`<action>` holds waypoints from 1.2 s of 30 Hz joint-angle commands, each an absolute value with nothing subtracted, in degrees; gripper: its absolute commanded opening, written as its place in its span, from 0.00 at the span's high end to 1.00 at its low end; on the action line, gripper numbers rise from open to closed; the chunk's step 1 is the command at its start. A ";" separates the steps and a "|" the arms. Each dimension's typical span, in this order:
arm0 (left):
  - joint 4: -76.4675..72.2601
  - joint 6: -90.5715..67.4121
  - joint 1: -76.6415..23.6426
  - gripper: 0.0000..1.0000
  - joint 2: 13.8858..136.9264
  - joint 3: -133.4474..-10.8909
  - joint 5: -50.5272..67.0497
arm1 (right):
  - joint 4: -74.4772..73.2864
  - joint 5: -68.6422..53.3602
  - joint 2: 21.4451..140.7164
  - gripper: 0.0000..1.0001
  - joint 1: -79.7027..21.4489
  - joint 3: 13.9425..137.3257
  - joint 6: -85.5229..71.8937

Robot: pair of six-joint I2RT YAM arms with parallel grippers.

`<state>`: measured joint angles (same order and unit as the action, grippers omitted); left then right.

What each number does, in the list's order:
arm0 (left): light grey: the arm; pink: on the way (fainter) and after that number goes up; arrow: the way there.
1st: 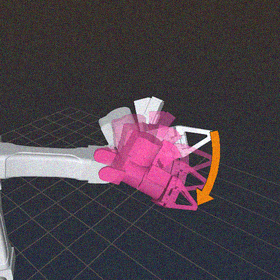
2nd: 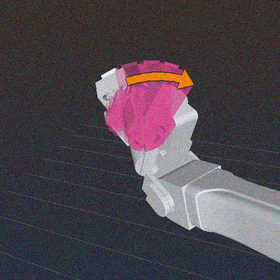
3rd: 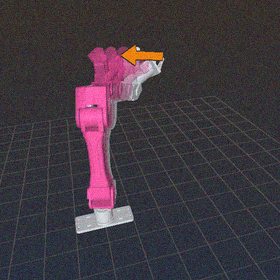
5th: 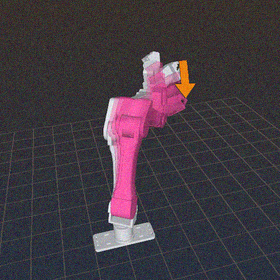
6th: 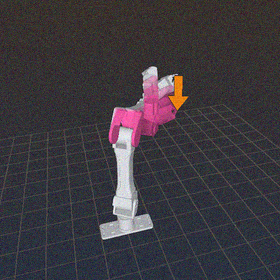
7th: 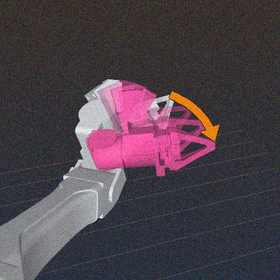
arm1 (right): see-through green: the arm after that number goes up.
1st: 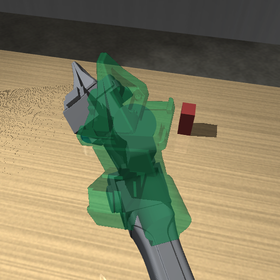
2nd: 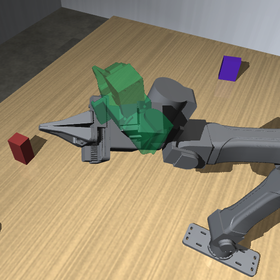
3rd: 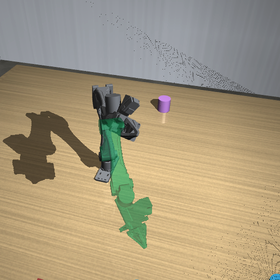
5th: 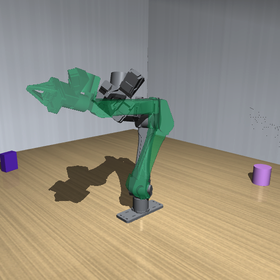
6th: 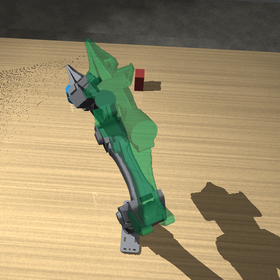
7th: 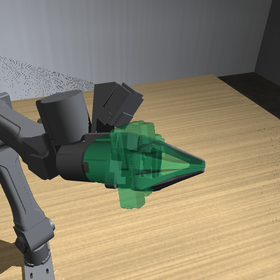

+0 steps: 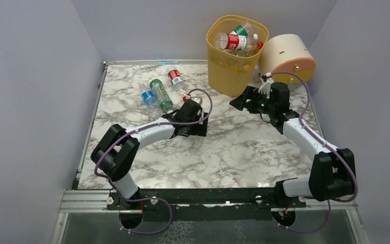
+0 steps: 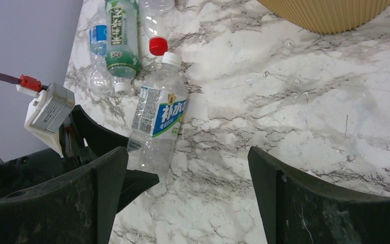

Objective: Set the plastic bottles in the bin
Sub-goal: Pick up the plastic bottle at the center of the board.

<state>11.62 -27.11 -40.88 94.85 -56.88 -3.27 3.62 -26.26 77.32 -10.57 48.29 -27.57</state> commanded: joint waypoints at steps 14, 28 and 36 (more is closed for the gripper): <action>10.50 -27.66 -40.90 0.28 92.56 -56.15 -3.72 | 3.56 -25.69 75.16 0.09 -11.86 47.41 -28.03; 13.87 -27.99 -40.96 0.38 84.63 -54.35 -5.60 | 2.55 -25.74 71.37 0.09 -12.52 46.79 -28.78; 14.72 -29.02 -40.96 0.39 80.27 -51.26 -5.63 | 2.59 -26.23 71.71 0.09 -13.22 46.66 -29.34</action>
